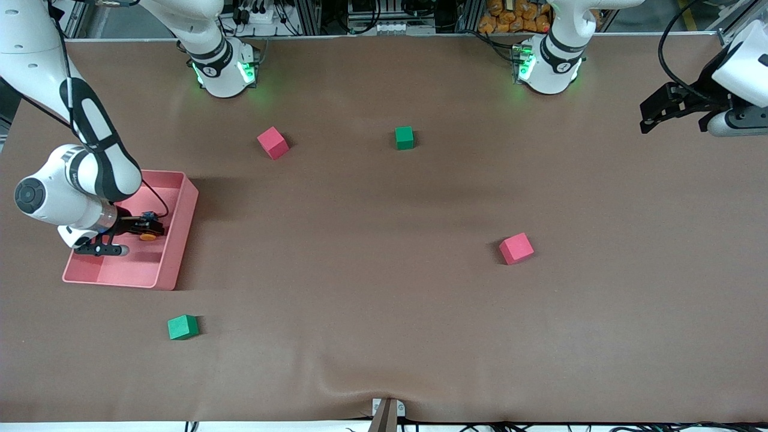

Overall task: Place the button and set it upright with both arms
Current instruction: 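Lower the right gripper and grasp the yellow button's blue base, then lift the button out of the tray with the right gripper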

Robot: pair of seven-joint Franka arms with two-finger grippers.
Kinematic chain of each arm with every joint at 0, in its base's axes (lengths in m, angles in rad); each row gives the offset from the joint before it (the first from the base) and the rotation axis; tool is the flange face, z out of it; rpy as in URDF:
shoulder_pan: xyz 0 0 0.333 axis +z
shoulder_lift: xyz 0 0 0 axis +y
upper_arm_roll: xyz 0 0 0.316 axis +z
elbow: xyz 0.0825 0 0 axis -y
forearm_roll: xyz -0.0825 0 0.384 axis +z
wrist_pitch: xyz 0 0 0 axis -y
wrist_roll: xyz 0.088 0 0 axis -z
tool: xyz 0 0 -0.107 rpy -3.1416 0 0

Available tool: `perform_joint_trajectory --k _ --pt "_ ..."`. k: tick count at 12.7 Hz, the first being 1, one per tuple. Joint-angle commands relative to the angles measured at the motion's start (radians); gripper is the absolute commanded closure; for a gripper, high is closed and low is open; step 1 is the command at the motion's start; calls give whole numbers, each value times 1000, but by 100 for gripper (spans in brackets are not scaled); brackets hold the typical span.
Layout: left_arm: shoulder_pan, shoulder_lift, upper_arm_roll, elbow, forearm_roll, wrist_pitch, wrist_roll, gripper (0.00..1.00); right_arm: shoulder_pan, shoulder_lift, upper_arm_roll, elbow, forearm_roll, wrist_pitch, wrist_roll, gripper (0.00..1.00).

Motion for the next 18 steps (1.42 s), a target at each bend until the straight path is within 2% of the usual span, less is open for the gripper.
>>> perform_joint_trajectory --k 1,4,5,9,12,14,16,18 --pt "-6 4 -4 16 10 -11 4 0 -13 0 5 -16 18 43 -76 100" --pt "-9 6 -4 16 10 -9 -2 0 -4 -12 5 4 18 30 -76 100" --pt "-7 6 -4 16 8 -9 -2 0 -2 -20 5 28 18 -11 -74 100" --pt "-9 4 -5 14 8 -12 -1 0 6 -29 5 272 18 -383 -71 100" --pt "-9 4 -5 14 8 -12 0 0 44 -29 5 429 19 -592 -59 100" --pt "-9 6 -5 14 7 -12 0 0 96 -26 6 525 19 -690 13 100" --pt "-7 7 -5 13 7 -12 3 0 197 -21 6 613 33 -766 166 100" --pt "-7 19 -5 14 5 -11 1 0 312 -9 5 625 82 -760 329 100"
